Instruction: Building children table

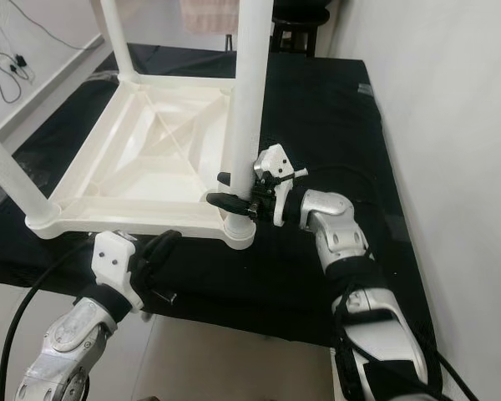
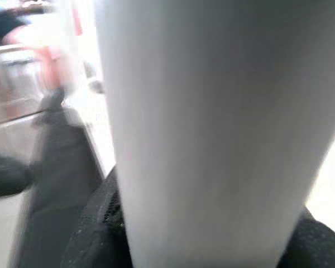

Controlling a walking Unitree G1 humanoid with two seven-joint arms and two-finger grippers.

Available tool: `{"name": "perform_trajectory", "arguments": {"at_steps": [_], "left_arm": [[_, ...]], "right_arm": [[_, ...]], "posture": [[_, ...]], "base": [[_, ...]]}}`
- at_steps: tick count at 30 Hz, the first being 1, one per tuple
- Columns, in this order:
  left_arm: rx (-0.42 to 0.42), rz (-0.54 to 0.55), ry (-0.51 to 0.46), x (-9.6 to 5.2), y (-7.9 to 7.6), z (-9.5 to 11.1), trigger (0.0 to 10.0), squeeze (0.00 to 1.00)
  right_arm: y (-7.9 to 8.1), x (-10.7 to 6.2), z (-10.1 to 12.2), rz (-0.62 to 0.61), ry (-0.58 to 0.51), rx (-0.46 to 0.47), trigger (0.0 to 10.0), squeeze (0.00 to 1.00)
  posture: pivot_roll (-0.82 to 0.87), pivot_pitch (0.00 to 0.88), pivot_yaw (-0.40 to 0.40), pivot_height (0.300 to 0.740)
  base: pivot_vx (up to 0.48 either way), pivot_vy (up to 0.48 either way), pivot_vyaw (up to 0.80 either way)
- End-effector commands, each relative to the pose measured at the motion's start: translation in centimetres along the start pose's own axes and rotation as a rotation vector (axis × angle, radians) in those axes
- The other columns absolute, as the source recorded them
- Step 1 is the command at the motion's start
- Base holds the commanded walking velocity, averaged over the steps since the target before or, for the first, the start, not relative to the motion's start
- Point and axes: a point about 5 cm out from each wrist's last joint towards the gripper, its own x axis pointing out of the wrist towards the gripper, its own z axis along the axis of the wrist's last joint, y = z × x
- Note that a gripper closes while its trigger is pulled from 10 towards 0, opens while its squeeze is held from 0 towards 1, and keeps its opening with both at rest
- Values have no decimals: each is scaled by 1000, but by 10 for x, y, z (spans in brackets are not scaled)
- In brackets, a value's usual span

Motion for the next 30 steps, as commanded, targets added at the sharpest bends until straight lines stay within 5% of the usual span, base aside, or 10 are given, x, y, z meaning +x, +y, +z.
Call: {"name": "perform_trajectory", "arguments": {"at_steps": [1, 2, 4, 12, 13, 18, 19, 21, 22, 30], "left_arm": [[3, 10, 7, -3, 2, -1, 10000, 0], [0, 10, 6, -3, 3, -1, 10000, 0], [-6, 10, 5, -3, 3, -1, 10000, 0], [-3, 5, 14, -1, 3, -3, 10000, 0], [0, 9, 17, -1, 2, -4, 10000, 0], [3, 13, 19, 0, 2, -4, 10000, 0], [4, 15, 19, 0, 1, -5, 10000, 0], [2, 13, 21, 0, 1, -5, 10000, 0], [1, 11, 22, 0, 0, -6, 10000, 0], [-4, 9, 26, 3, -1, -6, 10000, 0]], "right_arm": [[10, -7, -38, -147, 167, 56, 0, 0], [5, -12, -41, -438, 175, 73, 0, 0], [10, -18, -41, -595, 176, 89, 0, 0], [10, -7, -27, -630, 113, 92, 0, 0], [10, 1, -26, -602, 131, 99, 10000, 0], [12, 11, -20, -530, 117, 109, 10000, 0], [11, 15, -14, -497, 92, 108, 10000, 1000], [4, 22, 4, -400, -3, 105, 10000, 1000], [1, 22, 14, -353, -34, 92, 10000, 0], [-15, 17, 32, -46, -50, 31, 10000, 0]], "posture": [[100, 127, -14, 740], [97, 127, -14, 740], [87, 124, -10, 740], [91, 101, -17, 740], [93, 98, -20, 740], [98, 94, -21, 740], [101, 90, -24, 740], [103, 88, -24, 740], [102, 85, -25, 740], [99, 88, -27, 740]], "base": [[0, 0, 0], [0, 0, 0], [0, 0, 0], [0, 0, 0], [0, 0, 0], [0, 0, 0], [0, 0, 0], [0, 0, 0], [0, 0, 0], [0, 0, 0]]}}
